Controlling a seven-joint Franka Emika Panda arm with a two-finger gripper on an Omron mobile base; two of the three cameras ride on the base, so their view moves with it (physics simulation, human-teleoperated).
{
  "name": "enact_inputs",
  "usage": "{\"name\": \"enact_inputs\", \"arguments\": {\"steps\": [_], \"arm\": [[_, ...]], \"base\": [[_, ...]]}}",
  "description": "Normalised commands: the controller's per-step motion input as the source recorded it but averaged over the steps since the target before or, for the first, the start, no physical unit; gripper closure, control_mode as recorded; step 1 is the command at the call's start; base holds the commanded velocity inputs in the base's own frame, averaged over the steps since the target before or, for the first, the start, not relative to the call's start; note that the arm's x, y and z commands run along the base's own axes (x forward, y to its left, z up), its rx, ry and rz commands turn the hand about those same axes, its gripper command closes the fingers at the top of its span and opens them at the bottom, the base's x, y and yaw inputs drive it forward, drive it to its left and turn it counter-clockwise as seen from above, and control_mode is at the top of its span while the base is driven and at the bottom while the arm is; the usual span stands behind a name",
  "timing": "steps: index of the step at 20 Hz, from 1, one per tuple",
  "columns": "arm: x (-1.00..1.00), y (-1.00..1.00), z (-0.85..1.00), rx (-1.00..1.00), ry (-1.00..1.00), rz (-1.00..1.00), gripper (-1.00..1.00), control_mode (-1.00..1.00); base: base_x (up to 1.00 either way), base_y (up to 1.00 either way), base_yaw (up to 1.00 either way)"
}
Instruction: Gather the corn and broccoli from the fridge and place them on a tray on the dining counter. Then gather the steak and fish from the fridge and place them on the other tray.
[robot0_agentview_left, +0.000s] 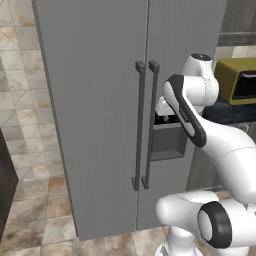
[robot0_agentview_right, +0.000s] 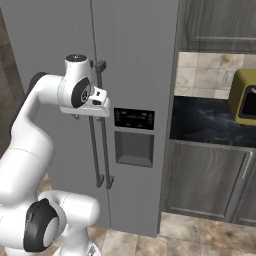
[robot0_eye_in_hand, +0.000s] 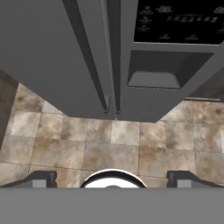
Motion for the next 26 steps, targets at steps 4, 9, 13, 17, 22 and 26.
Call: {"name": "enact_inputs", "arguments": {"steps": [4,9,13,17,22,26], "arm": [[0.0,0.01,-0.09,0.0,-0.14,0.0,-1.0,-1.0],[0.05,0.04,-0.26,0.0,-0.43,0.0,-1.0,-1.0],[0.12,0.19,-0.32,0.0,-0.4,-0.01,-1.0,-1.0],[0.22,0.16,-0.28,0.0,-0.13,-0.01,-1.0,-1.0],[0.55,0.0,-0.17,-0.02,0.04,-0.09,-1.0,-1.0],[0.25,0.0,-0.05,0.01,0.0,-0.01,-1.0,-1.0]], "base": [[-0.01,0.01,0.01],[0.0,0.0,0.0],[0.0,0.0,0.0],[0.0,0.0,0.0],[0.0,0.0,0.0],[0.0,0.0,0.0]]}}
